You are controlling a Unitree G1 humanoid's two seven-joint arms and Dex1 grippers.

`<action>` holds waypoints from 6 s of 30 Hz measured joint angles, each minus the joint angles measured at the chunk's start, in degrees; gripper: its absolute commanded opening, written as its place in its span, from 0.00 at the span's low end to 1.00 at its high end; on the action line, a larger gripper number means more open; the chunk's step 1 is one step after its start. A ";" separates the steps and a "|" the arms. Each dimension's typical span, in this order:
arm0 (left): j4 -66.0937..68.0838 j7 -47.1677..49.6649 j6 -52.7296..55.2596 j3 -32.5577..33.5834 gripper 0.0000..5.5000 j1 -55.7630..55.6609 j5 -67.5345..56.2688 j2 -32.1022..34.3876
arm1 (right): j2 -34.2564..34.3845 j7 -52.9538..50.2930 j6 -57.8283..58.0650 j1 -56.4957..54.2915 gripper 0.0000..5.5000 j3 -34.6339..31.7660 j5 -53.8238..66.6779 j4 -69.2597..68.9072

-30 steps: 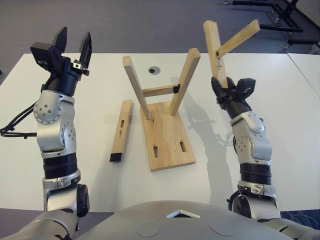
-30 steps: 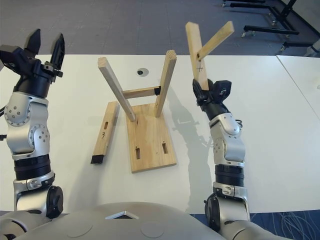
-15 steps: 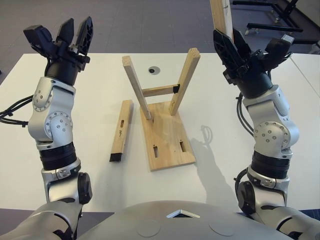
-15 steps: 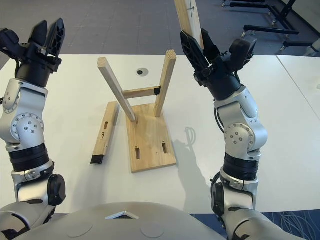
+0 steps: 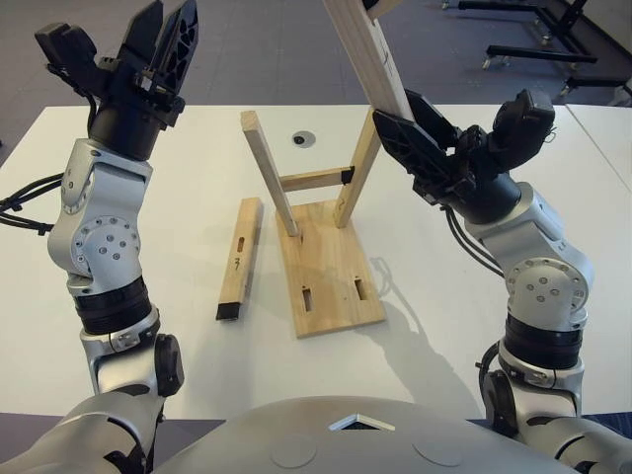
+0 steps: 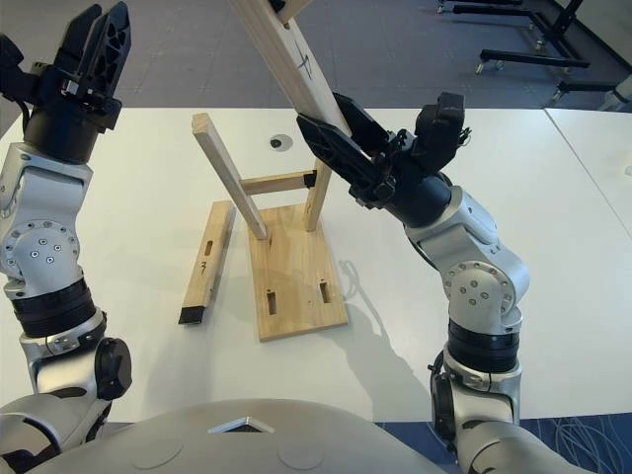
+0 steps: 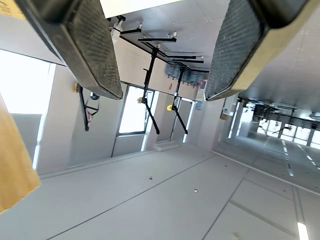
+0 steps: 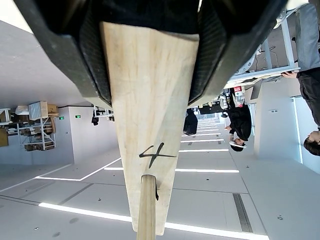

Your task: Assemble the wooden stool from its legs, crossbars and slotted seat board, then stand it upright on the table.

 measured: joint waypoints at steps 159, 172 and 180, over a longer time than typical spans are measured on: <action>-12.39 -34.72 -2.73 -15.37 0.37 37.86 0.23 9.43 | 0.29 -3.45 -1.25 3.97 0.73 -7.97 7.54 4.89; -7.37 -40.42 -7.28 -16.31 0.37 34.64 4.05 13.55 | 2.55 -5.84 -1.86 4.16 0.73 -6.13 7.37 3.83; -5.50 -39.42 -6.06 -18.22 0.37 28.64 8.03 15.60 | 4.28 -5.83 -3.68 4.24 0.73 -5.94 6.76 3.82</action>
